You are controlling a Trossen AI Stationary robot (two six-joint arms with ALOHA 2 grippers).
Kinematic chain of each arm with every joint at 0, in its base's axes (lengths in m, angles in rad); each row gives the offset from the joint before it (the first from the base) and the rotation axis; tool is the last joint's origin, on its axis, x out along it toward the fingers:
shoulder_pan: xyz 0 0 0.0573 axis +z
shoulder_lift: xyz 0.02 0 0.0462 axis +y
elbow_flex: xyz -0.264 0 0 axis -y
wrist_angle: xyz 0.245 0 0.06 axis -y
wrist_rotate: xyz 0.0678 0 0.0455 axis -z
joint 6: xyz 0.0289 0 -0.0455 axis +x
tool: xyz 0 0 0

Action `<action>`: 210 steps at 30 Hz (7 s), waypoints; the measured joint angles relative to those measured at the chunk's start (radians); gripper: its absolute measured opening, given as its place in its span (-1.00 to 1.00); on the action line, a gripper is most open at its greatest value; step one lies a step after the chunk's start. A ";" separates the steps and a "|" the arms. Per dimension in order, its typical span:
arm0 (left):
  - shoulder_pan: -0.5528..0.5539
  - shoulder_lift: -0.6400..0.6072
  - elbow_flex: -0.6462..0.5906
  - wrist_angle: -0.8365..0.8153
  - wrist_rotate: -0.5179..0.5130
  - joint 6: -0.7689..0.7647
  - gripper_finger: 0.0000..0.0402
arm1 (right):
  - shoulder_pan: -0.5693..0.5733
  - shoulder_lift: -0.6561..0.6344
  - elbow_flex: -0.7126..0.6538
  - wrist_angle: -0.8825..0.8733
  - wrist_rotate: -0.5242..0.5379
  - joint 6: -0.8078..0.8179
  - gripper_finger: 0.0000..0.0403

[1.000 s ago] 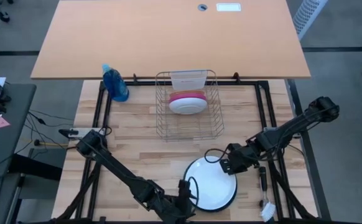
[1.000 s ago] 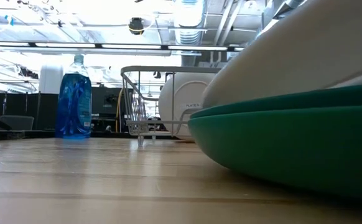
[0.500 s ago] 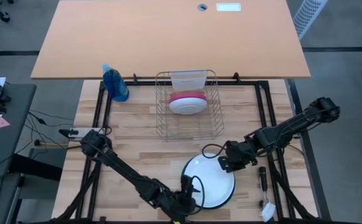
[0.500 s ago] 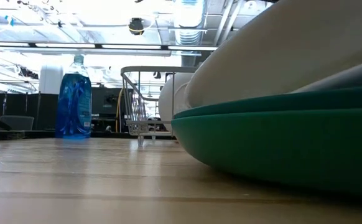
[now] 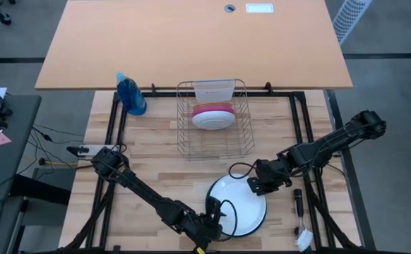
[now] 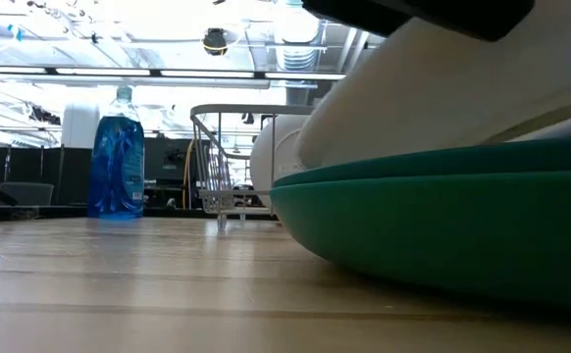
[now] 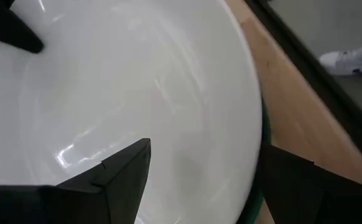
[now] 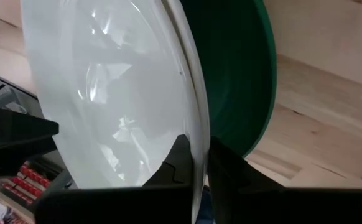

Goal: Sort dishes
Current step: Put the white plate in the dish rack

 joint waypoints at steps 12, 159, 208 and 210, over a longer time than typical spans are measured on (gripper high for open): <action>0.037 0.001 0.000 -0.037 -0.056 0.049 0.28 | -0.007 0.000 0.000 -0.013 0.000 -0.003 -0.91; -0.005 -0.456 0.272 -0.423 -0.286 -0.426 -0.40 | 0.163 0.113 0.556 -0.326 0.155 -1.249 -1.00; -0.088 -0.834 0.220 -0.612 -0.895 -0.704 -0.41 | -0.475 0.015 0.773 1.345 -0.243 -0.786 -1.00; -0.075 -0.834 0.211 -0.618 -0.895 -0.732 -0.41 | -0.495 0.008 0.773 1.370 -0.243 -0.762 -1.00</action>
